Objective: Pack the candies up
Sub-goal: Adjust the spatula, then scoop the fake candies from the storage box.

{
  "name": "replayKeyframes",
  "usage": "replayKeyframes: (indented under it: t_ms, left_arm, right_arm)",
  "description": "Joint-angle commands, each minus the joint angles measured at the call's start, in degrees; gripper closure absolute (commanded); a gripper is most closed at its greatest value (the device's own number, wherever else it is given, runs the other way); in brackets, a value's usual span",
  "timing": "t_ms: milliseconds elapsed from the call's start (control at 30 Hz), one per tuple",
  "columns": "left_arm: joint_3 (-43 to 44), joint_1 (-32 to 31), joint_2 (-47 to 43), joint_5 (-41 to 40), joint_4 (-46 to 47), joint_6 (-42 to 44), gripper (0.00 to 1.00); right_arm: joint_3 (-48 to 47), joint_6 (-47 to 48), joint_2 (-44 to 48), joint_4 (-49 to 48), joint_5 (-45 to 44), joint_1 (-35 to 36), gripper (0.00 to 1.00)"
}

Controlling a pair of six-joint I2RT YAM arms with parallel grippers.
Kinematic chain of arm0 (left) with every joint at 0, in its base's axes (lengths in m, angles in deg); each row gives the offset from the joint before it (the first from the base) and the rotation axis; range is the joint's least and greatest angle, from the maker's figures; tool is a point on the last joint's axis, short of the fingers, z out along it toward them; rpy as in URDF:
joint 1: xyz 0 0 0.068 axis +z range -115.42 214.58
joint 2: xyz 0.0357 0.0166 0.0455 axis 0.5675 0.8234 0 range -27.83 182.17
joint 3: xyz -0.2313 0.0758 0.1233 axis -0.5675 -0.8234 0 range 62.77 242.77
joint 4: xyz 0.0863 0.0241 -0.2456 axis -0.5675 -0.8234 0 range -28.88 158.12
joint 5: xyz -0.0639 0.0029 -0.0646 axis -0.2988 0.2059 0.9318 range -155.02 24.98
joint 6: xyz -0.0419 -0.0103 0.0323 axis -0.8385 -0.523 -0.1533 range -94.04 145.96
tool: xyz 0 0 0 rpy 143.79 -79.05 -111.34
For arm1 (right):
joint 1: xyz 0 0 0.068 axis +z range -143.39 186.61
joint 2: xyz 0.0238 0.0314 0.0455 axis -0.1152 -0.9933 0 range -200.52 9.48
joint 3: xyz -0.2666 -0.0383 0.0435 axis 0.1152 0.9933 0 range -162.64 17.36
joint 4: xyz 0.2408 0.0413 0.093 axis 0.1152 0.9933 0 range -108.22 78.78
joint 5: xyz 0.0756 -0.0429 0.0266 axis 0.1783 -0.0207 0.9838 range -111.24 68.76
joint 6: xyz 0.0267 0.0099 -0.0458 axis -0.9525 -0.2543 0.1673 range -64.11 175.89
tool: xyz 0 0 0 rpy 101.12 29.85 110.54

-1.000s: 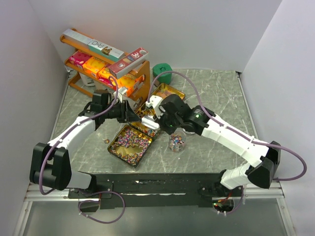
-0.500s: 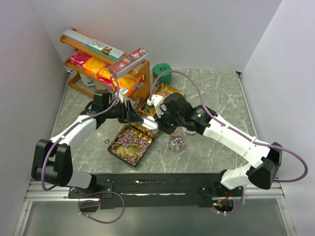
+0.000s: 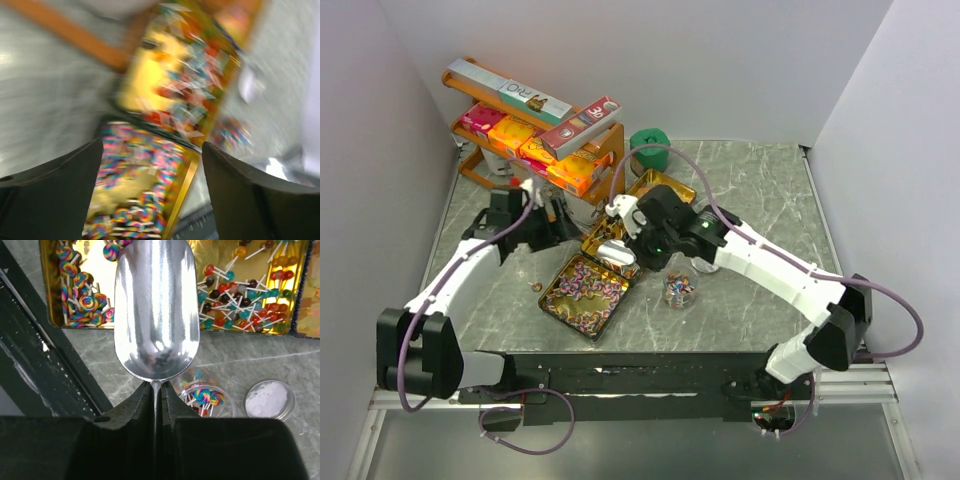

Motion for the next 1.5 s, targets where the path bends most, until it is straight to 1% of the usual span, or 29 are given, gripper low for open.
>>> replayKeyframes:
  t_ms: [0,133,267,333,533,600,633,667,767,967,1067,1267,1467]
  left_arm:
    - [1.3,2.9,-1.9,-14.0,-7.4,-2.2,0.12]
    - [0.9,4.5,1.2,-15.2,-10.5,-2.8,0.13]
    - [0.0,5.4,4.3,-11.4,-10.5,-2.7,0.17]
    - [-0.1,5.6,5.7,-9.0,-10.1,-2.6,0.18]
    - [-0.5,5.7,8.7,-4.8,-8.9,-1.7,0.23]
    - [-0.8,5.8,9.6,-3.7,-8.6,-1.3,0.27]
    - [-0.9,5.7,9.7,-2.6,-8.1,-1.2,0.28]
    - [-1.3,5.8,9.9,-1.9,-7.7,-0.8,0.32]
    - [-2.2,5.7,9.8,-0.6,-6.8,-0.4,0.35]
    - [-2.6,5.7,10.7,0.9,-5.7,-0.1,0.41]
    - [-2.8,5.8,10.9,0.9,-5.2,-0.3,0.43]
    - [-3.1,5.7,11.5,2.2,-3.8,-0.6,0.47]
    - [-3.4,5.7,12.1,3.4,-2.6,-0.7,0.52]
  right_arm:
    - [-7.6,1.3,-4.3,3.3,2.7,0.7,1.0]
    - [-11.6,3.3,-10.5,7.3,2.3,3.0,1.0]
    - [-16.1,4.8,-15.7,12.6,0.7,5.2,1.0]
    - [-17.3,4.9,-18.5,16.1,-1.4,6.1,1.0]
    - [-18.9,5.3,-22.5,18.7,-7.5,8.9,1.0]
    - [-19.4,4.8,-24.3,19.3,-10.0,10.2,1.0]
    - [-19.8,4.4,-25.0,20.1,-12.8,10.5,1.0]
    - [-21.0,3.7,-25.7,20.6,-14.2,11.2,1.0]
    - [-24.0,3.1,-28.8,22.4,-18.1,11.9,1.0]
    - [-28.6,4.6,-33.9,22.4,-20.9,13.7,1.0]
    - [-28.6,5.3,-35.3,22.2,-21.5,14.6,1.0]
    - [-25.8,8.7,-35.5,17.4,-22.4,17.0,1.0]
    - [-24.8,12.5,-34.6,9.8,-22.1,19.5,1.0]
